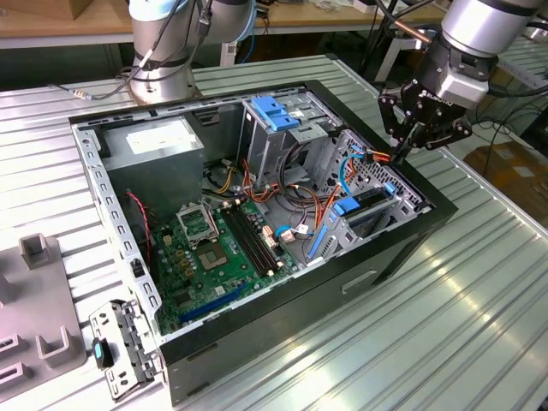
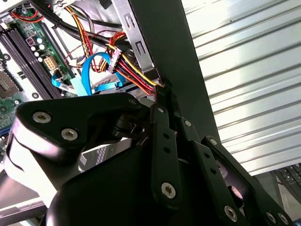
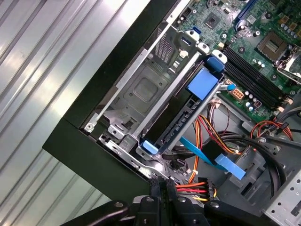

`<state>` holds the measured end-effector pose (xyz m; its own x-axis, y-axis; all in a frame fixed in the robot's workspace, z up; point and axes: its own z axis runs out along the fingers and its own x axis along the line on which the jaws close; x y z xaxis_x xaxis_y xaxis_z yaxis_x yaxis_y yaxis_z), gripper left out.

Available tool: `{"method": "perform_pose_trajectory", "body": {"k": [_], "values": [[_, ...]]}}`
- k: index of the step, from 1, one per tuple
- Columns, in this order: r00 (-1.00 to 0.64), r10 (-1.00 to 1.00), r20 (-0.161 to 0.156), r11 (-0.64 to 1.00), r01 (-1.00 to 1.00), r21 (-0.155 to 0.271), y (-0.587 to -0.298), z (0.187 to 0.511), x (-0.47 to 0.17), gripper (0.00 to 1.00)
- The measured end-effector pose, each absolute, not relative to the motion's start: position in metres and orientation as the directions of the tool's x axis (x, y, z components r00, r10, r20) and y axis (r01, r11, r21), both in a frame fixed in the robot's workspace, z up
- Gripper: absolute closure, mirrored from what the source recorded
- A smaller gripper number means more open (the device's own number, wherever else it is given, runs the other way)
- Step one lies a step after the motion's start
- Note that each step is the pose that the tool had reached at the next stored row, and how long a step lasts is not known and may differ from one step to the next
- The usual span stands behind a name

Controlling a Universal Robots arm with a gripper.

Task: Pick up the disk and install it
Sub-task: 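Insert the first disk wire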

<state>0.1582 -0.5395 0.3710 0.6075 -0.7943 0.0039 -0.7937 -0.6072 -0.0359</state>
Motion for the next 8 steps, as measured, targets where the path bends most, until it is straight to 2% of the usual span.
{"method": "perform_pose_trajectory", "body": {"k": [8], "values": [[0.574,-0.819,0.004,-0.574,-0.818,-0.036,-0.5395,0.3707,0.1577,0.84]]}}
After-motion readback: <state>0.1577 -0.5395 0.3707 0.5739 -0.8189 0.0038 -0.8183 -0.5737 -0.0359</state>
